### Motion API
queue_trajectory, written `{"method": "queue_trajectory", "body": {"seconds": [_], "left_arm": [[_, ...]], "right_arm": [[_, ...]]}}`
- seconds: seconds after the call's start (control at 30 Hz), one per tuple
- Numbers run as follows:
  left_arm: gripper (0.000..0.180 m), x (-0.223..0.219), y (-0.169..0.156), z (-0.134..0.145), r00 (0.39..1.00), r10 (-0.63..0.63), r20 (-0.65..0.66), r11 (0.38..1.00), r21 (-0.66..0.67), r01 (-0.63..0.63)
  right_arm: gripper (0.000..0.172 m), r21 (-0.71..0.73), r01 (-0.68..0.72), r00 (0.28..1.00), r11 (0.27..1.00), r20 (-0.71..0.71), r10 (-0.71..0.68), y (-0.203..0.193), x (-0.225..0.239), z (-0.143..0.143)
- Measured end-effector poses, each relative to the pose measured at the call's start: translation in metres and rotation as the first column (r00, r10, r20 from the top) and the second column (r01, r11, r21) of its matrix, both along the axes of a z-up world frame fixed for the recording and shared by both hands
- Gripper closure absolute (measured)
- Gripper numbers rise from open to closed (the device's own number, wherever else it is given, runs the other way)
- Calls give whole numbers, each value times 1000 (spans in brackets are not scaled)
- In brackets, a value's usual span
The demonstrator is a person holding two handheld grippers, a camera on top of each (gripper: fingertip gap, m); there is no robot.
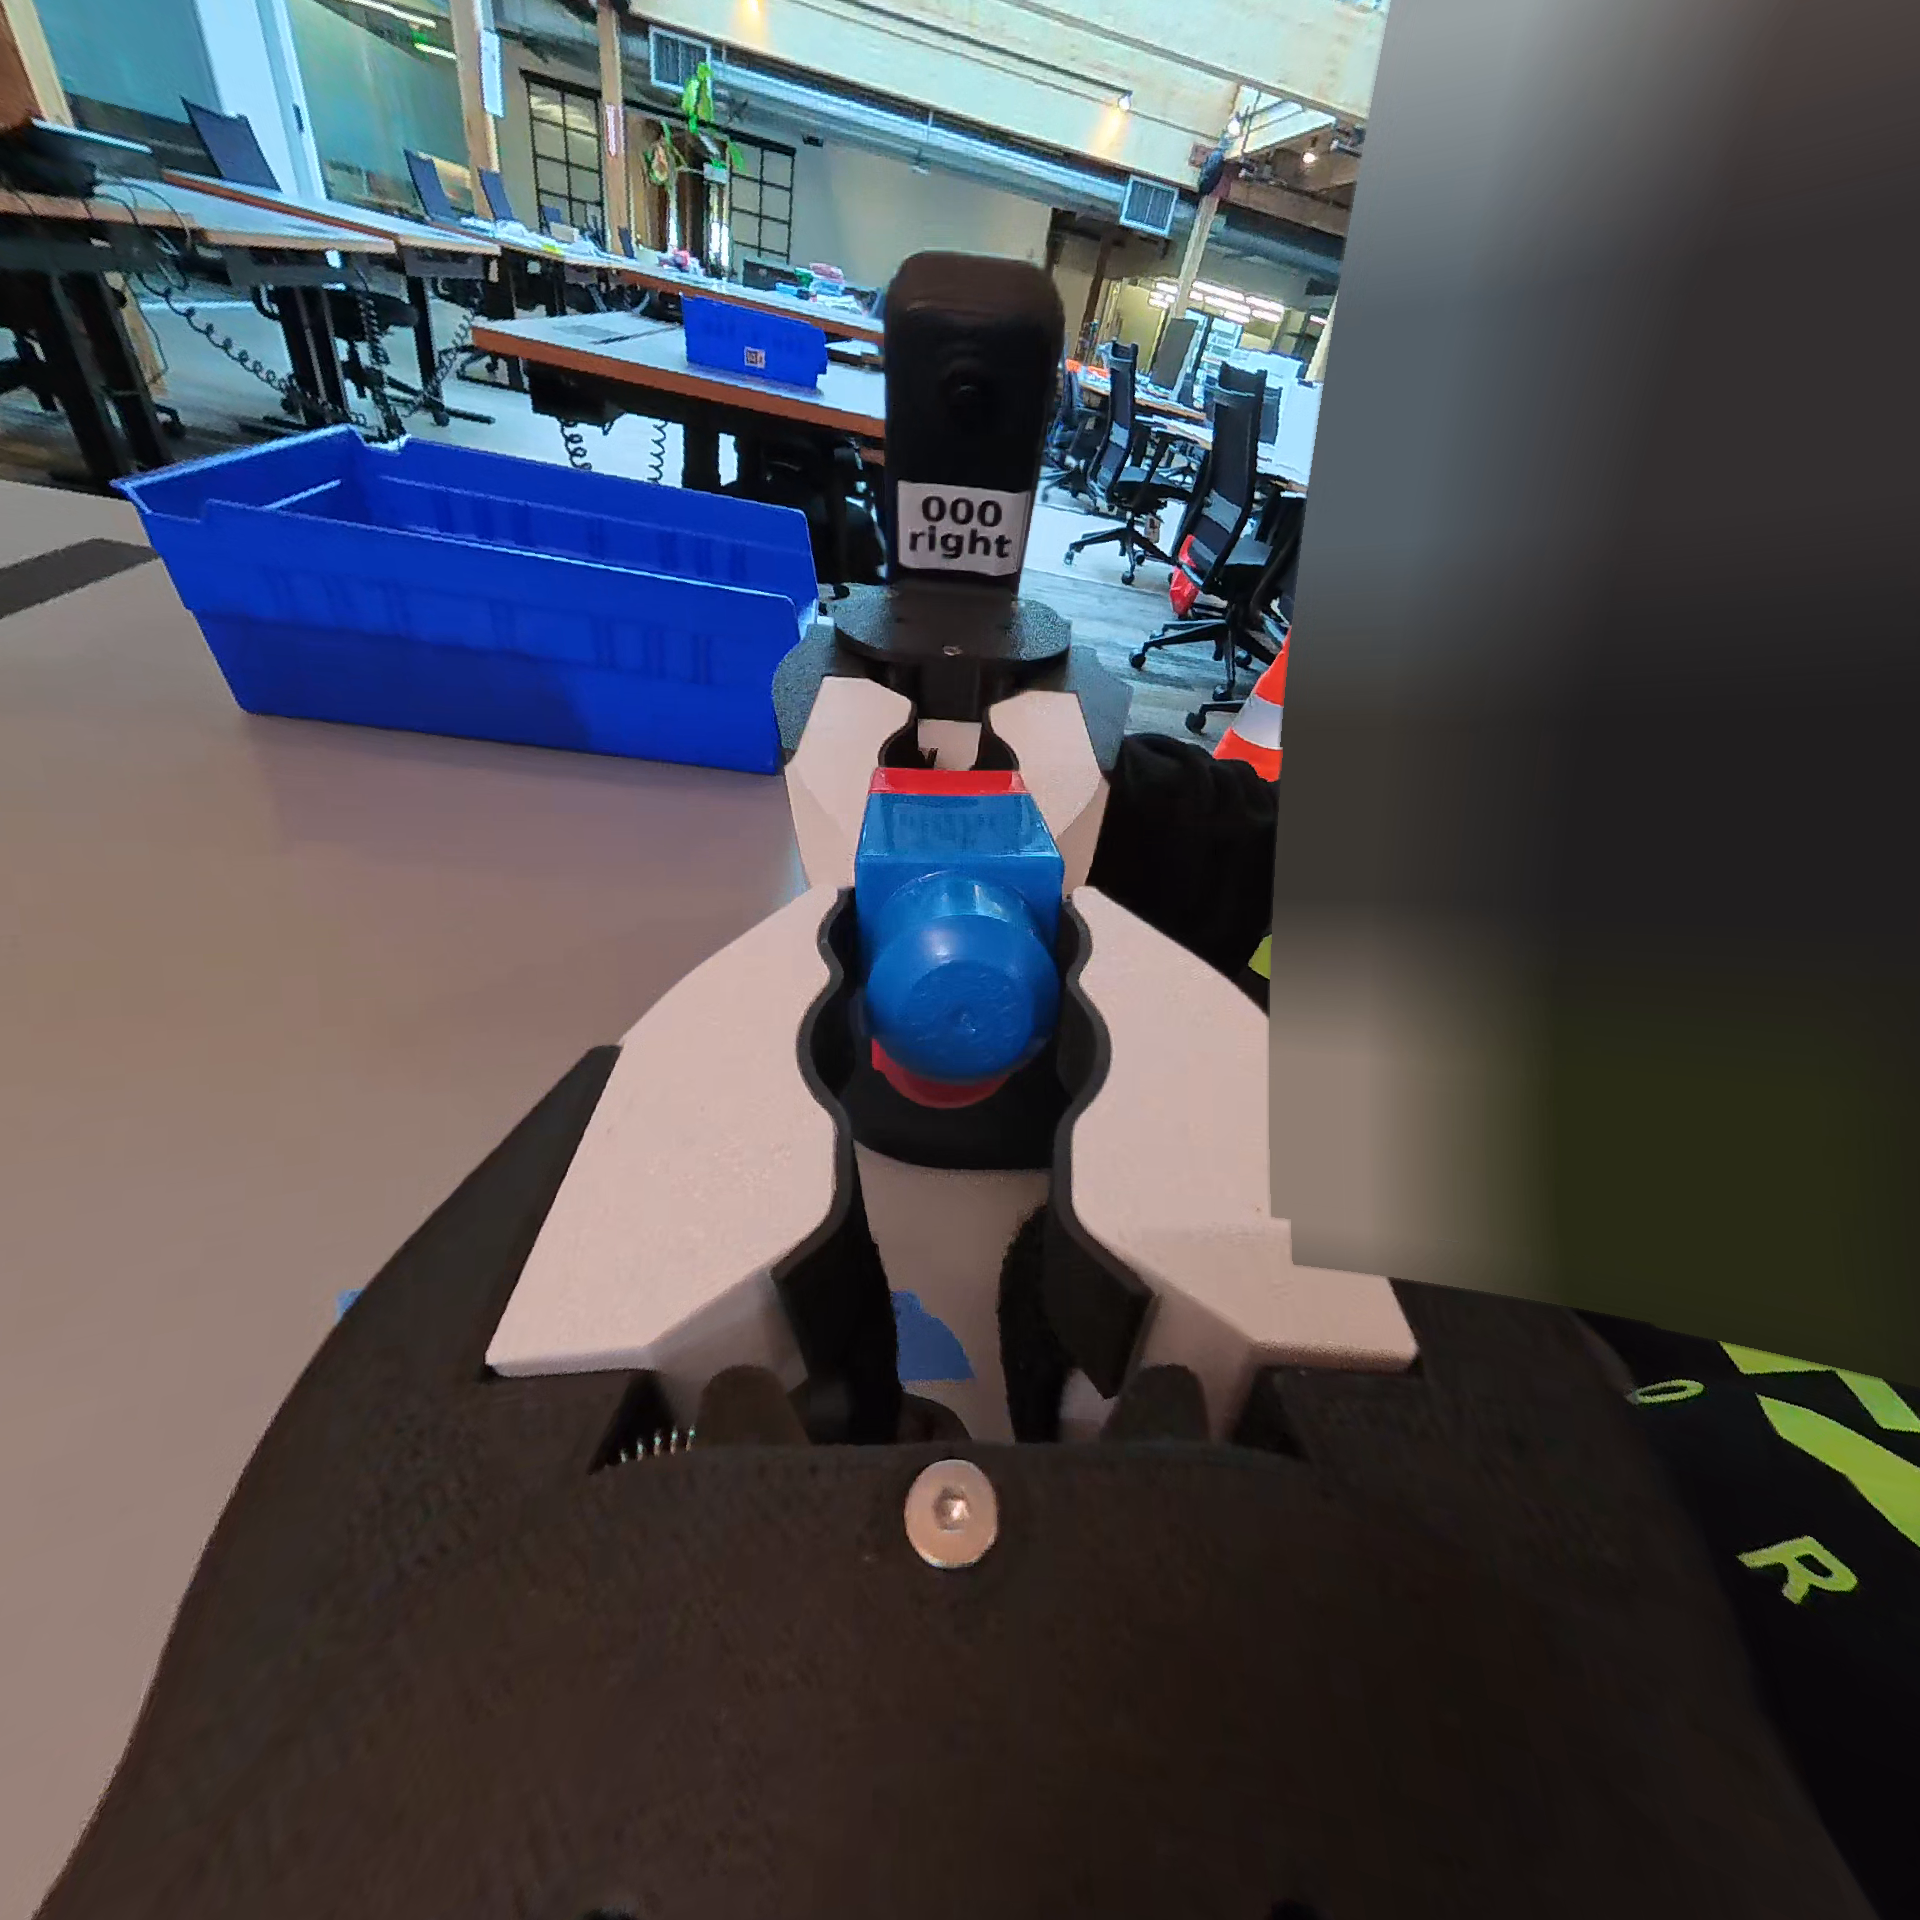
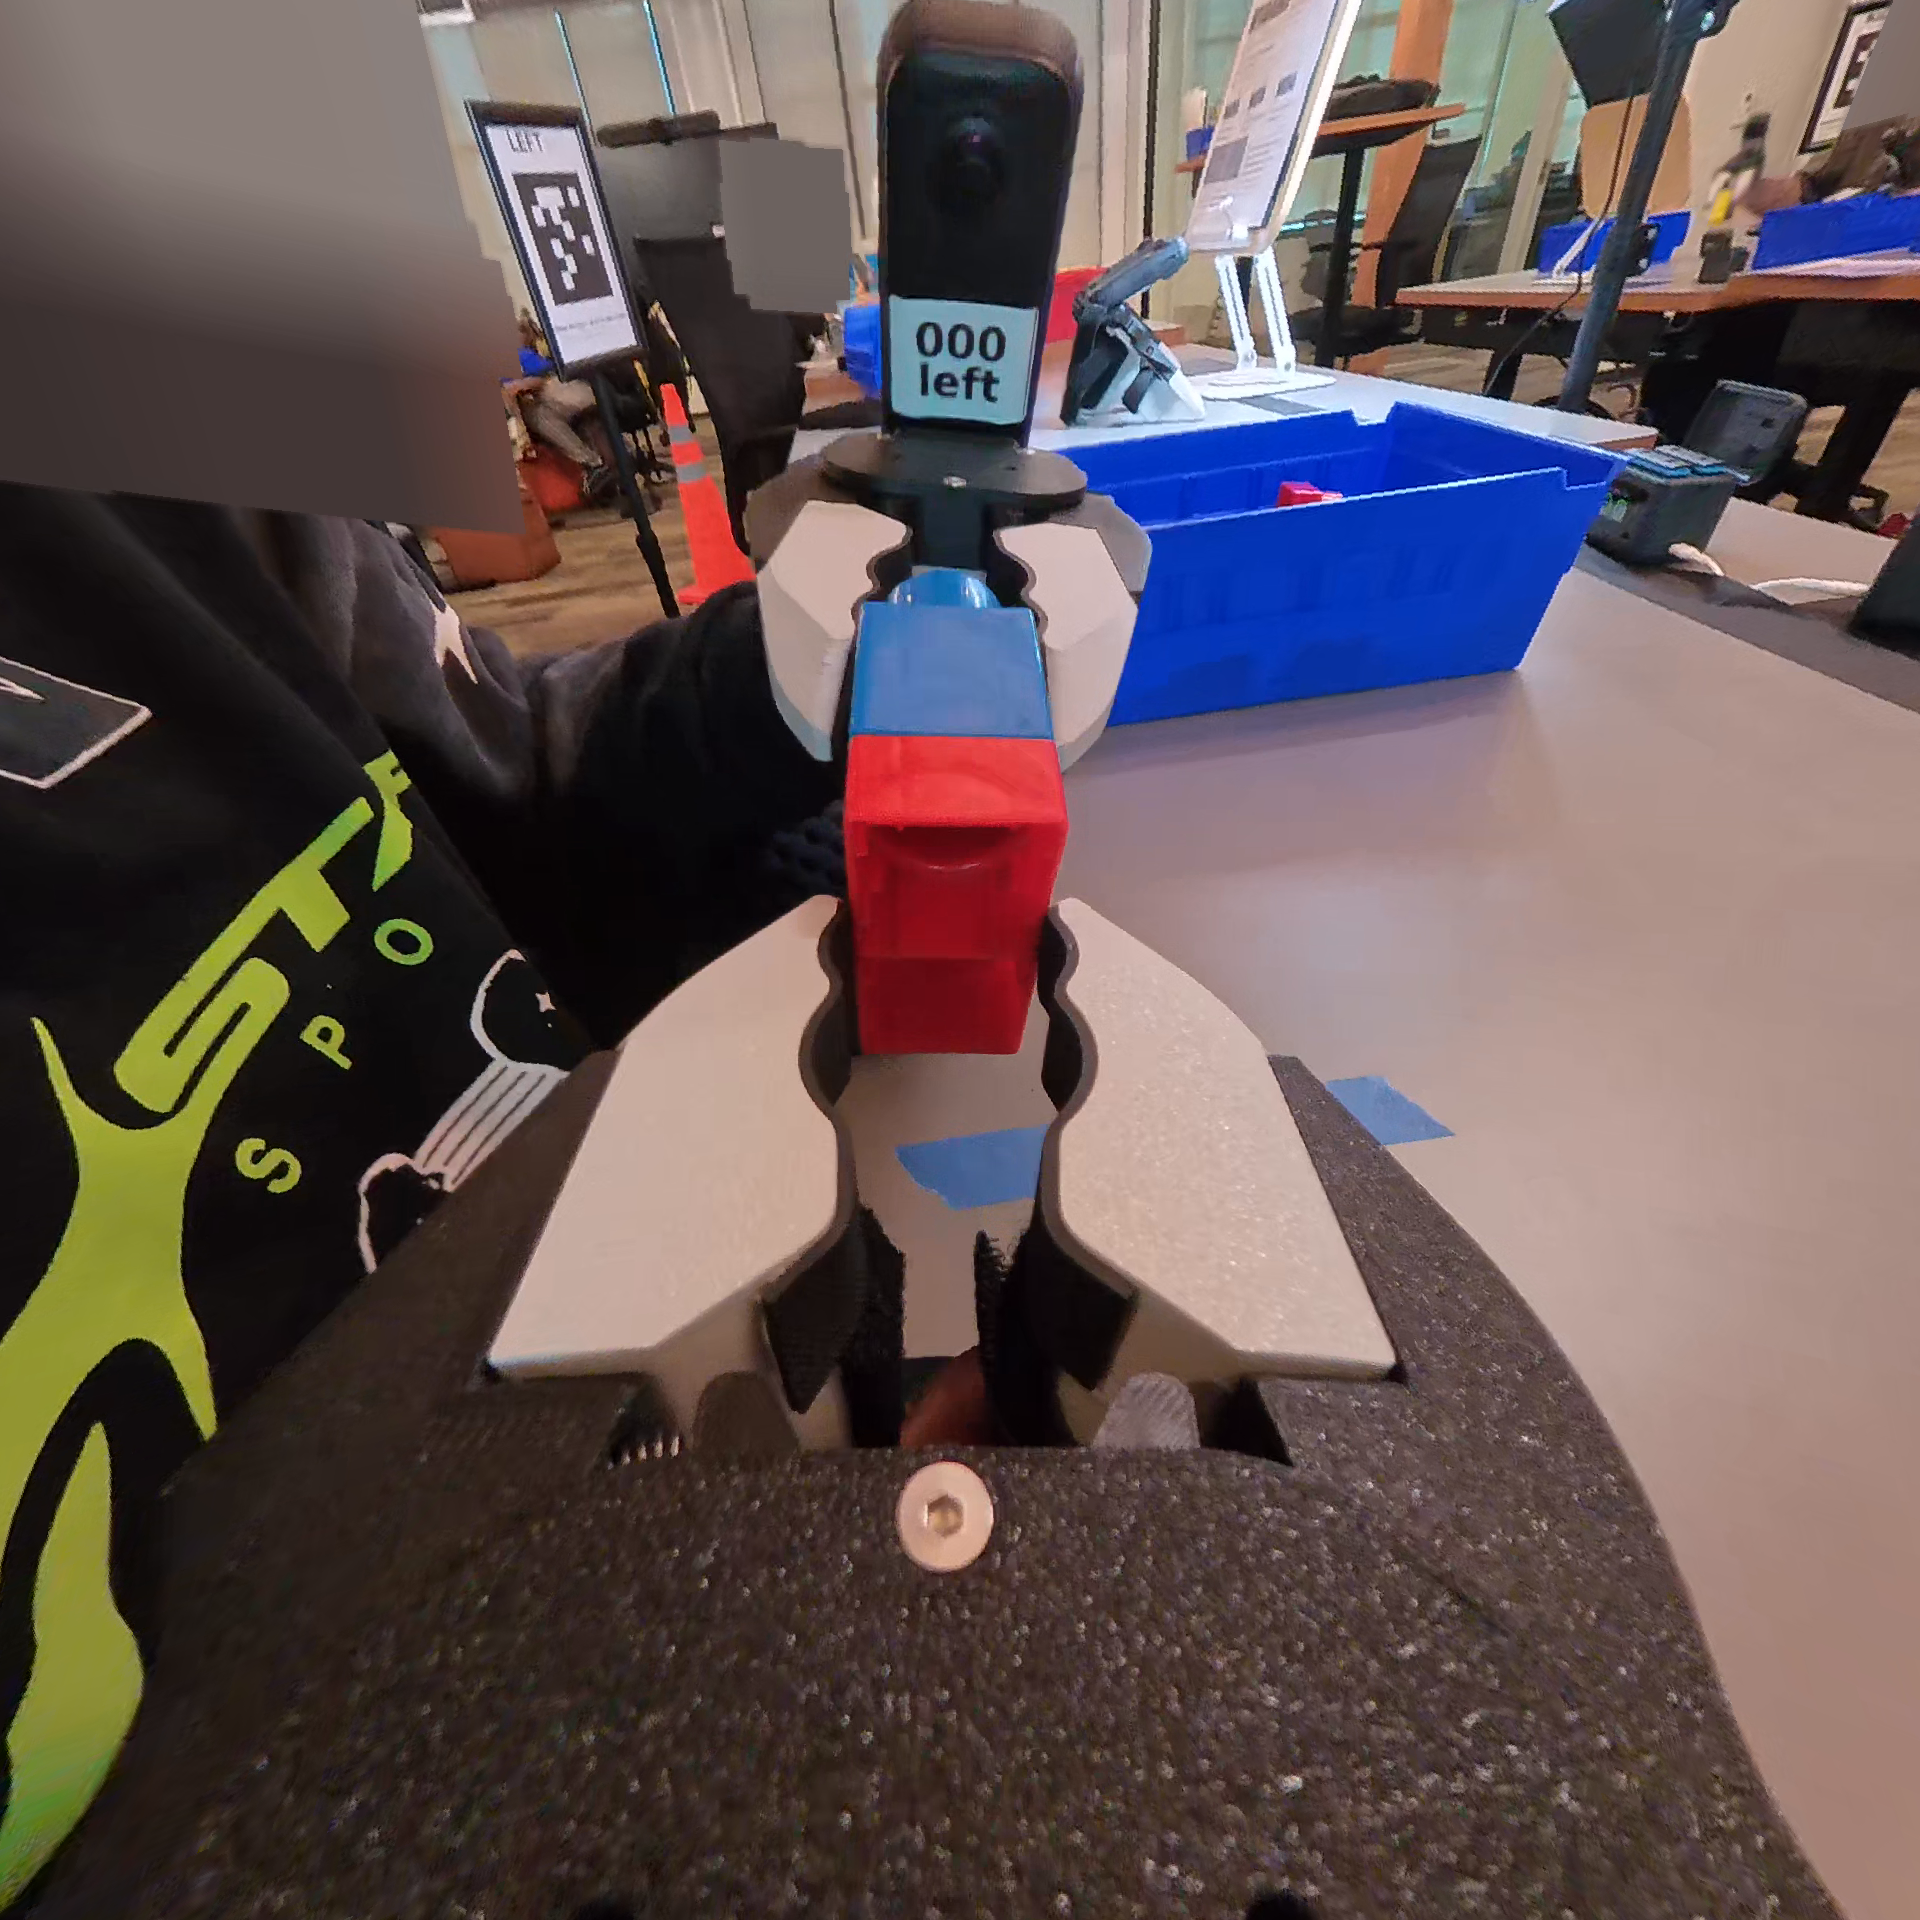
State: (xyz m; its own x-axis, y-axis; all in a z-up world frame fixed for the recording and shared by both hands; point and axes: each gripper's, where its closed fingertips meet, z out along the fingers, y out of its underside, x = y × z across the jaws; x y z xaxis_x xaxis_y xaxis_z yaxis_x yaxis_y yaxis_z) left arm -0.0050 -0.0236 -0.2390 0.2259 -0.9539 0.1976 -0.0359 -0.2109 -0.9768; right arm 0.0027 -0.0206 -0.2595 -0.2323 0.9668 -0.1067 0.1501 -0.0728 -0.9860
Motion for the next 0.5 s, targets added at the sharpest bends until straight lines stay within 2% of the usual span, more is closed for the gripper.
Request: {"method": "queue_trajectory", "body": {"seconds": [0.23,0.33,0.37,0.43,0.5], "left_arm": [[144,-1,1,-3,1000,3,2,1000,-22,-3],[144,-2,3,7,1000,19,16,1000,22,-20],[136,-4,5,15,999,37,38,998,50,-39],[105,-10,15,30,990,114,81,988,95,-122],[101,-15,18,43,973,160,165,982,77,-174]], "right_arm": [[138,16,6,1000,1000,28,-7,1,-2,-4],[138,-38,9,999,999,-34,-10,2,-4,4],[137,-76,-4,997,997,-81,-2,1,-5,11],[137,-199,-13,980,980,-199,-28,7,-5,27],[137,-335,-2,948,942,-300,-104,19,-3,37]]}}
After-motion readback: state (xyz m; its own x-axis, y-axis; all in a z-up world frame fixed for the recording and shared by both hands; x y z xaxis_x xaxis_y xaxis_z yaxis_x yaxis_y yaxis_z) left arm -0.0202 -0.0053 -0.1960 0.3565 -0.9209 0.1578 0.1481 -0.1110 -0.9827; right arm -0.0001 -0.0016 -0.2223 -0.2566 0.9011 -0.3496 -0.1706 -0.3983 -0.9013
